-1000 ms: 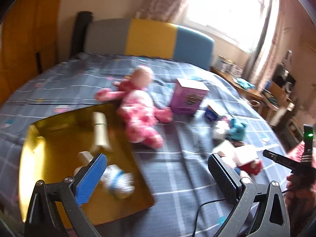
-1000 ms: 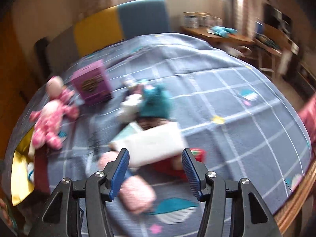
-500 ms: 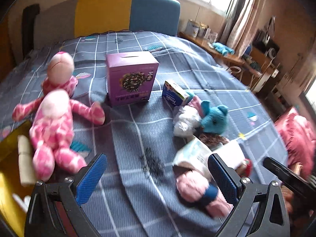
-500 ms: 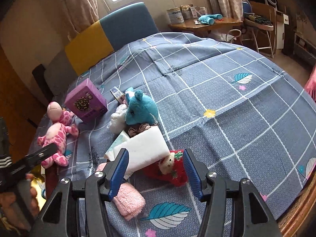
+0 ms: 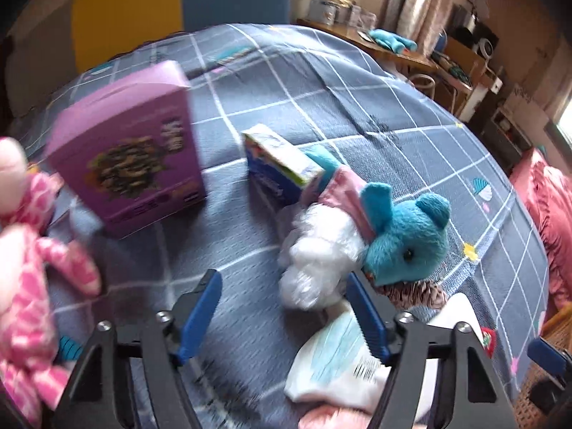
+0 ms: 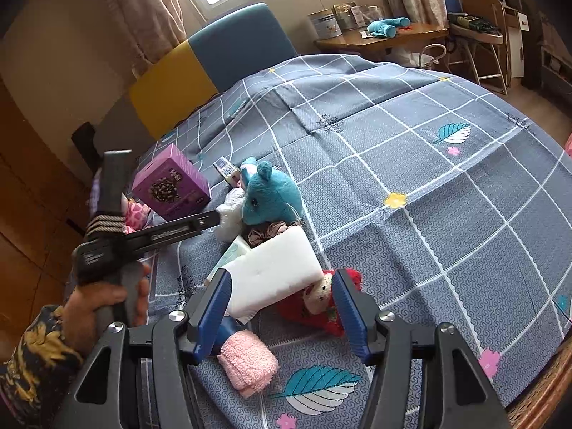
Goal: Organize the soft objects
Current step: 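Grasp the clear plastic bag bundle with the left tool, then lift the plastic bag with the left tool while the right tool grasps the white tissue pack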
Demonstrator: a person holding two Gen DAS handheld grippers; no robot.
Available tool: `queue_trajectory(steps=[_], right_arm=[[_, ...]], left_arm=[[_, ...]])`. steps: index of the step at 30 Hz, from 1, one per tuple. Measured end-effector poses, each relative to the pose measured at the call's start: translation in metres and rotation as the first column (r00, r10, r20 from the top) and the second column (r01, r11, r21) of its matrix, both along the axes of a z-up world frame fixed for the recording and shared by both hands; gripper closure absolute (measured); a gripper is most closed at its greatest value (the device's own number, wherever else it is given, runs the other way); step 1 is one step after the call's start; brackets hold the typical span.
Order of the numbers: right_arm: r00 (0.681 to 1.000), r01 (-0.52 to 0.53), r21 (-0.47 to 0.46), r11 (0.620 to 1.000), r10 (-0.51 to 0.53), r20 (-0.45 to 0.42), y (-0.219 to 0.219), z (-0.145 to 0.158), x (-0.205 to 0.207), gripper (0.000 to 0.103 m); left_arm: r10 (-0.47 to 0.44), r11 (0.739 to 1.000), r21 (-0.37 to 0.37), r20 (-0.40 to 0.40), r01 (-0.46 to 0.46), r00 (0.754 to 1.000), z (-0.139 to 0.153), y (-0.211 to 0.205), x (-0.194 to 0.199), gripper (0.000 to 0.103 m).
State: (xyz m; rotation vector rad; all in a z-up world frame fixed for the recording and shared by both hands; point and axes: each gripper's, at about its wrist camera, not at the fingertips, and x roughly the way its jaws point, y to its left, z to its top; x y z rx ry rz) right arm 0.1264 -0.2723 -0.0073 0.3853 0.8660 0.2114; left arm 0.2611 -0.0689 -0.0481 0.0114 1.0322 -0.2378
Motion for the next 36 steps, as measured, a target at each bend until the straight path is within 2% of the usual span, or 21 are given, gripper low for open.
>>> queue_trajectory(steps=[3, 4, 5, 6, 7, 9, 13, 16, 20, 24, 27, 30, 32, 36], right_arm=[[1.000, 0.002, 0.015, 1.000, -0.002, -0.002, -0.002, -0.001, 0.000, 0.044], [1.000, 0.005, 0.019, 1.000, -0.005, -0.002, -0.003, -0.001, 0.000, 0.044], [1.000, 0.007, 0.023, 1.000, -0.007, -0.002, -0.003, -0.001, 0.000, 0.044], [1.000, 0.007, 0.026, 1.000, -0.007, -0.002, -0.004, -0.001, 0.000, 0.044], [1.000, 0.007, 0.026, 1.000, -0.007, -0.002, -0.004, -0.001, 0.000, 0.044], [1.000, 0.006, 0.022, 1.000, -0.006, 0.002, -0.003, -0.001, -0.001, 0.044], [1.000, 0.002, 0.013, 1.000, -0.002, 0.016, -0.002, 0.002, -0.001, 0.044], [1.000, -0.015, -0.002, 1.000, 0.015, 0.015, 0.003, 0.002, -0.001, 0.047], [0.997, -0.081, -0.020, 0.997, 0.081, -0.008, 0.015, 0.000, 0.004, 0.050], [0.986, -0.166, -0.098, 0.981, 0.164, -0.025, 0.037, 0.003, 0.018, 0.055], [0.974, -0.224, -0.136, 0.965, 0.225, -0.006, 0.054, 0.018, 0.038, 0.055], [0.963, -0.264, -0.191, 0.945, 0.269, 0.002, 0.072, 0.028, 0.068, 0.055], [0.954, -0.295, -0.212, 0.932, 0.300, -0.007, 0.085, 0.030, 0.089, 0.055], [0.937, -0.343, -0.318, 0.884, 0.346, -0.047, 0.115, 0.023, 0.137, 0.055]], left_arm=[[-0.018, 0.999, 0.030, 0.010, 0.017, 1.000, -0.008, -0.011, 0.009, 0.033], [-0.020, 0.999, 0.033, 0.003, 0.020, 1.000, -0.012, -0.013, 0.012, 0.037], [-0.035, 0.999, 0.020, -0.010, 0.035, 0.999, -0.017, -0.014, 0.016, 0.044], [-0.042, 0.999, 0.010, -0.028, 0.042, 0.999, -0.023, -0.017, 0.021, 0.064], [-0.052, 0.999, 0.009, -0.052, 0.053, 0.997, -0.029, -0.019, 0.023, 0.069], [-0.062, 0.998, -0.015, -0.037, 0.061, 0.997, -0.030, -0.016, 0.019, 0.071], [-0.021, 0.995, -0.094, -0.020, 0.019, 1.000, -0.020, 0.012, -0.003, 0.072], [0.028, 0.994, -0.102, 0.028, -0.025, 0.999, -0.006, 0.035, -0.028, 0.072], [0.105, 0.993, -0.060, 0.076, -0.101, 0.991, 0.002, 0.067, -0.070, 0.072], [0.137, 0.990, -0.022, 0.078, -0.136, 0.987, -0.009, 0.082, -0.102, 0.072], [0.152, 0.988, -0.012, 0.045, -0.152, 0.987, -0.026, 0.089, -0.113, 0.072], [0.154, 0.988, -0.014, 0.057, -0.153, 0.986, -0.032, 0.091, -0.118, 0.072], [0.155, 0.988, -0.012, 0.047, -0.155, 0.987, -0.035, 0.091, -0.117, 0.072], [0.157, 0.988, -0.021, 0.041, -0.156, 0.987, -0.037, 0.092, -0.113, 0.072]])
